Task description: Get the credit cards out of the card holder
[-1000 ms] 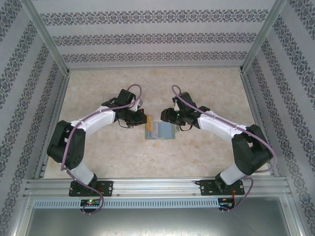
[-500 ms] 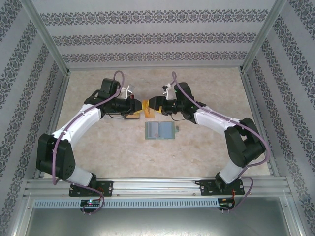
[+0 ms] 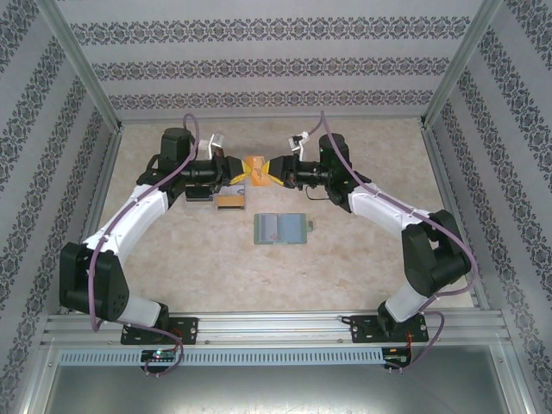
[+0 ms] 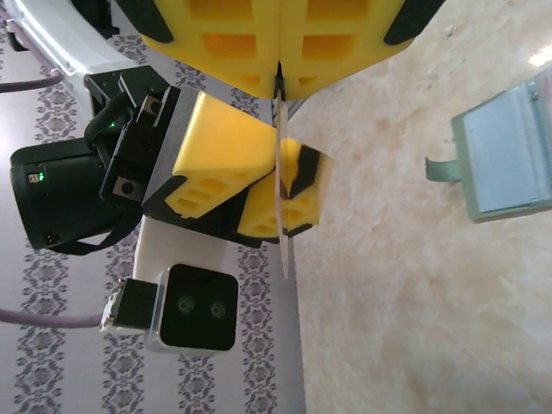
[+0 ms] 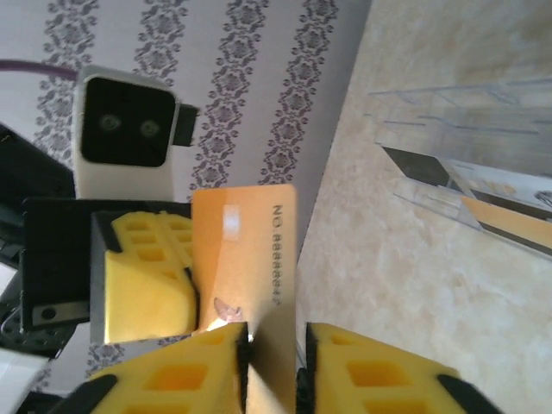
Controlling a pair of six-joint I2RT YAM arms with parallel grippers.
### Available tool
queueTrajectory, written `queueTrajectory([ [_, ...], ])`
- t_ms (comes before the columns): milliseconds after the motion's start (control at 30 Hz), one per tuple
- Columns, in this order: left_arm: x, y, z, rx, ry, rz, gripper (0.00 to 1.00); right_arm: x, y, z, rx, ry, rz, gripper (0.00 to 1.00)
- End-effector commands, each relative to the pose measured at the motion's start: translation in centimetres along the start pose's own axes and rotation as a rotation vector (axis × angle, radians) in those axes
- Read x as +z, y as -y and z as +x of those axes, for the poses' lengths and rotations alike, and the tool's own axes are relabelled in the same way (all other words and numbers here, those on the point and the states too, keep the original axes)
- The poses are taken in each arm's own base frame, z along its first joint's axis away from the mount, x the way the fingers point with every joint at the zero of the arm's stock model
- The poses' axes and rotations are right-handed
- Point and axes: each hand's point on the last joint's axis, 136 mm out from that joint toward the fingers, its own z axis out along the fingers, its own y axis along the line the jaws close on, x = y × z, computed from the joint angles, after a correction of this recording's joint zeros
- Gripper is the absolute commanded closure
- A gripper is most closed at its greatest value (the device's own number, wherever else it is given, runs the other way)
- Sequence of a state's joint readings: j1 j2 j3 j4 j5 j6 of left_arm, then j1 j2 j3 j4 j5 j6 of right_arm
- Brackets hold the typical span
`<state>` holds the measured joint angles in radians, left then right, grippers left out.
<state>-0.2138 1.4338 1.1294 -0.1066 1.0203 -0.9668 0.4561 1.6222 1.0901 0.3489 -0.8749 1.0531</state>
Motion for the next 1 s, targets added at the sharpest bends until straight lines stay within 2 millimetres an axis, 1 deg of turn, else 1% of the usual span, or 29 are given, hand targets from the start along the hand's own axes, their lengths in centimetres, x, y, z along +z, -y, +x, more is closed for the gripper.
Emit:
queueTrajectory([
  [0,-1.3,3.1,-0.7,0.042,0.057,0.079,1.0,-0.6,-3.8,-0.2,-0.034,-0.001,-0.084,0.84],
  [67,-1.5,3.2,-0.7,0.036,0.066,0.08,1.0,-0.6,-4.2,-0.3,-0.026,0.008,-0.094,0.9],
  [100,-1.5,3.2,-0.7,0.035,0.068,0.081,0.95,-0.7,-4.5,-0.3,-0.027,0.017,-0.102,0.91],
  [167,-1.5,3.4,-0.8,0.03,0.078,0.088,0.8,-0.6,-4.8,-0.1,-0.021,0.019,-0.105,0.93],
  [200,-1.5,3.4,-1.0,0.024,0.086,0.092,0.74,-0.6,-4.9,0.0,-0.019,0.02,-0.107,0.93],
  [267,-1.5,3.6,-1.4,0.011,0.109,0.108,0.69,-0.5,-5.2,0.2,-0.012,0.018,-0.111,0.93],
  [333,-1.6,3.8,-1.8,0.012,0.134,0.119,0.68,-0.3,-5.2,0.3,-0.001,0.02,-0.11,0.93],
  [433,-1.7,4.1,-2.0,0.017,0.145,0.135,0.7,0.0,-4.9,0.3,0.019,0.027,-0.112,0.93],
  [533,-1.7,3.9,-1.9,0.015,0.147,0.133,0.75,0.1,-4.4,0.3,0.029,0.042,-0.099,0.93],
  [633,-1.7,3.4,-1.6,0.022,0.145,0.108,0.85,0.0,-3.9,0.1,0.03,0.054,-0.083,0.9],
  [667,-1.8,3.1,-1.6,0.027,0.146,0.093,0.89,0.0,-3.6,0.0,0.03,0.056,-0.069,0.88],
  [733,-1.8,2.3,-1.4,0.038,0.146,0.049,0.99,-0.2,-2.7,0.0,0.024,0.058,-0.036,0.77],
  [767,-1.8,2.1,-1.3,0.046,0.141,0.036,1.0,-0.3,-1.9,-0.1,0.029,0.064,-0.01,0.71],
  [800,-1.7,1.7,-1.2,0.053,0.129,0.011,1.0,-0.5,-1.1,-0.2,0.024,0.073,0.017,0.63],
  [833,-1.8,0.9,-1.0,0.054,0.124,-0.036,1.0,-0.8,-0.3,-0.2,0.023,0.081,0.045,0.56],
  [900,-2.1,-0.7,-0.9,0.073,0.129,-0.137,1.0,-1.2,1.3,-0.2,0.03,0.091,0.105,0.46],
  [967,-2.7,-2.2,-1.1,0.108,0.136,-0.254,1.0,-1.6,2.9,-0.1,0.031,0.098,0.175,0.39],
])
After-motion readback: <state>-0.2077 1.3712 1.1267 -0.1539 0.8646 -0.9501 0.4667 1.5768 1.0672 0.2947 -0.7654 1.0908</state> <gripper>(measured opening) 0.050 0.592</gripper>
